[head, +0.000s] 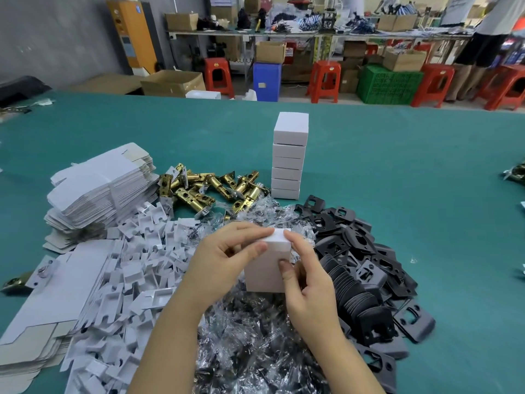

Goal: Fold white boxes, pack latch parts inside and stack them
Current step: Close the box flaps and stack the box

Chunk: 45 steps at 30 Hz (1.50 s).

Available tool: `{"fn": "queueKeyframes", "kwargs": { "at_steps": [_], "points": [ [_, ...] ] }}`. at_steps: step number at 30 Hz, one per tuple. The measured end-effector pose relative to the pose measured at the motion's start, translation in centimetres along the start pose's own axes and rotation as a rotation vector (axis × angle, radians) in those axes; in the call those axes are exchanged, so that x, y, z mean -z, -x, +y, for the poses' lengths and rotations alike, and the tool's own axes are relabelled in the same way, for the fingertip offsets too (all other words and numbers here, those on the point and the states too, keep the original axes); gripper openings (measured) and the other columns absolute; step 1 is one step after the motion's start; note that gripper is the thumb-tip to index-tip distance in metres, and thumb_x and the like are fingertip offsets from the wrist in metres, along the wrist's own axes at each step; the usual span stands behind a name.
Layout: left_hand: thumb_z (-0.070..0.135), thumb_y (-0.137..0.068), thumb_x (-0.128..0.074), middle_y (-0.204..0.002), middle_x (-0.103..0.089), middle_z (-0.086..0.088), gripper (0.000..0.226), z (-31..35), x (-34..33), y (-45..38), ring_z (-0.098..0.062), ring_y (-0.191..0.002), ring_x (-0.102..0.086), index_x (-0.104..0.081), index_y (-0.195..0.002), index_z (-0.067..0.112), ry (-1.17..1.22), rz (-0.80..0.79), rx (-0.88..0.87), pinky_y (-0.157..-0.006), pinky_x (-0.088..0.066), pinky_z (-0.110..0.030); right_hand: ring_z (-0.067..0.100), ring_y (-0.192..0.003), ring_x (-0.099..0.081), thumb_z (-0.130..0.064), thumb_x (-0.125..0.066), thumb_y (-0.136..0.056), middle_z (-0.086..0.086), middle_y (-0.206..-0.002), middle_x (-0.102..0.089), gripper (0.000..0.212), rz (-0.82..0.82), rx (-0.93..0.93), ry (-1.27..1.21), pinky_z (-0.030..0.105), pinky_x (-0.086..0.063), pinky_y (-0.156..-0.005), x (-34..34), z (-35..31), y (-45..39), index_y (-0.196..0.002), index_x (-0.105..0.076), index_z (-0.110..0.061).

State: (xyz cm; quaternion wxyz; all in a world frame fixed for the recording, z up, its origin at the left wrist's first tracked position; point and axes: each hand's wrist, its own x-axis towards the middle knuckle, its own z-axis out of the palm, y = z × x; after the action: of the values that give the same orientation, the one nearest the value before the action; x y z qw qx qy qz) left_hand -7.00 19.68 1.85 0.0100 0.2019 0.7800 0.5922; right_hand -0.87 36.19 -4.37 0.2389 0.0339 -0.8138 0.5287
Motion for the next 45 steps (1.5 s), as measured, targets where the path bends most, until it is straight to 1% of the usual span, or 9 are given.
{"fn": "queueKeyframes", "kwargs": {
  "at_steps": [3, 6, 9, 15, 25, 35, 38, 41, 45],
  "points": [
    [0.033, -0.084, -0.070, -0.113, -0.072, 0.017, 0.028, -0.1, 0.2, -0.1, -0.002, -0.079, -0.060, -0.077, -0.108, 0.046, 0.011, 0.000, -0.003, -0.067, -0.048, -0.013, 0.000, -0.078, -0.058, -0.030, -0.053, -0.101, -0.029, -0.093, -0.061, 0.057, -0.008, -0.010, -0.016, 0.009, -0.046, -0.064, 0.0, -0.2, -0.1, -0.139, -0.037, -0.068],
    [0.035, -0.085, -0.069, -0.112, -0.072, 0.015, 0.027, -0.2, 0.0, -0.1, -0.010, -0.084, -0.062, -0.077, -0.108, 0.046, 0.021, 0.016, -0.005, -0.071, -0.049, -0.015, -0.001, -0.118, -0.061, -0.032, -0.052, -0.103, -0.027, -0.139, -0.054, 0.060, -0.010, -0.037, -0.047, 0.015, -0.056, -0.083, 0.0, -0.2, 0.0, -0.144, -0.030, -0.070],
    [0.034, -0.087, -0.069, -0.111, -0.073, 0.008, 0.026, -0.4, 0.0, -0.1, -0.034, -0.083, -0.058, -0.077, -0.111, 0.042, 0.061, 0.028, 0.010, -0.070, -0.051, -0.026, 0.005, -0.132, -0.056, -0.024, -0.054, -0.103, -0.023, -0.146, -0.050, 0.071, -0.023, -0.057, -0.038, 0.025, -0.058, -0.094, 0.0, -0.2, 0.1, -0.146, -0.024, -0.071],
    [0.041, -0.088, -0.068, -0.101, -0.072, -0.011, 0.026, -0.4, -0.1, -0.2, -0.038, -0.077, -0.054, -0.076, -0.112, 0.045, 0.026, 0.072, -0.016, -0.067, -0.052, -0.034, 0.009, -0.133, -0.056, -0.015, -0.055, -0.104, -0.017, -0.148, -0.053, 0.080, -0.025, -0.059, -0.026, 0.024, -0.056, -0.095, 0.0, -0.6, 0.0, -0.144, -0.020, -0.074],
    [0.040, -0.090, -0.068, -0.111, -0.071, 0.023, 0.022, -0.4, 0.0, -0.4, -0.010, -0.118, -0.056, -0.076, -0.110, 0.046, -0.145, 0.113, -0.104, -0.096, -0.046, -0.028, 0.011, -0.126, -0.062, -0.041, -0.047, -0.097, -0.025, -0.139, -0.052, 0.065, -0.024, -0.070, -0.068, 0.025, -0.058, -0.091, 0.1, -1.1, 0.0, -0.140, -0.015, -0.079],
    [0.041, -0.090, -0.064, -0.111, -0.071, 0.025, 0.024, 0.3, -0.3, -0.4, -0.008, -0.114, -0.064, -0.077, -0.110, 0.037, -0.164, 0.155, -0.165, -0.093, -0.051, -0.024, 0.013, -0.135, -0.055, -0.037, -0.047, -0.099, -0.028, -0.145, -0.046, 0.065, -0.033, -0.039, -0.048, 0.026, -0.054, -0.098, 0.2, -1.1, 0.0, -0.143, -0.019, -0.075],
    [0.038, -0.090, -0.066, -0.111, -0.072, 0.025, 0.023, 0.6, -0.3, -0.2, -0.007, -0.114, -0.064, -0.077, -0.110, 0.038, -0.175, 0.163, -0.178, -0.095, -0.051, -0.025, 0.001, -0.138, -0.050, -0.030, -0.047, -0.104, -0.027, -0.150, -0.046, 0.065, -0.041, -0.027, -0.044, 0.024, -0.053, -0.100, 0.1, -0.9, -0.1, -0.146, -0.019, -0.072],
    [0.025, -0.092, -0.072, -0.112, -0.071, 0.028, 0.024, 0.7, -0.1, 0.0, -0.003, -0.114, -0.064, -0.076, -0.110, 0.041, -0.213, 0.166, -0.208, -0.096, -0.052, -0.021, -0.014, -0.138, -0.039, -0.020, -0.047, -0.105, -0.051, -0.146, -0.033, 0.073, -0.050, 0.023, -0.021, 0.011, -0.045, -0.102, 0.0, -1.1, -0.1, -0.147, -0.019, -0.072],
    [0.015, -0.091, -0.075, -0.110, -0.070, 0.031, 0.027, 1.0, -0.2, 0.1, 0.003, -0.111, -0.064, -0.078, -0.112, 0.033, -0.307, 0.181, -0.285, -0.097, -0.051, -0.024, 0.017, -0.137, -0.053, -0.018, -0.046, -0.105, -0.041, -0.155, -0.030, 0.072, -0.051, 0.031, -0.037, 0.040, -0.054, -0.105, -0.2, -0.9, 0.0, -0.148, -0.020, -0.069]
  ]
}}
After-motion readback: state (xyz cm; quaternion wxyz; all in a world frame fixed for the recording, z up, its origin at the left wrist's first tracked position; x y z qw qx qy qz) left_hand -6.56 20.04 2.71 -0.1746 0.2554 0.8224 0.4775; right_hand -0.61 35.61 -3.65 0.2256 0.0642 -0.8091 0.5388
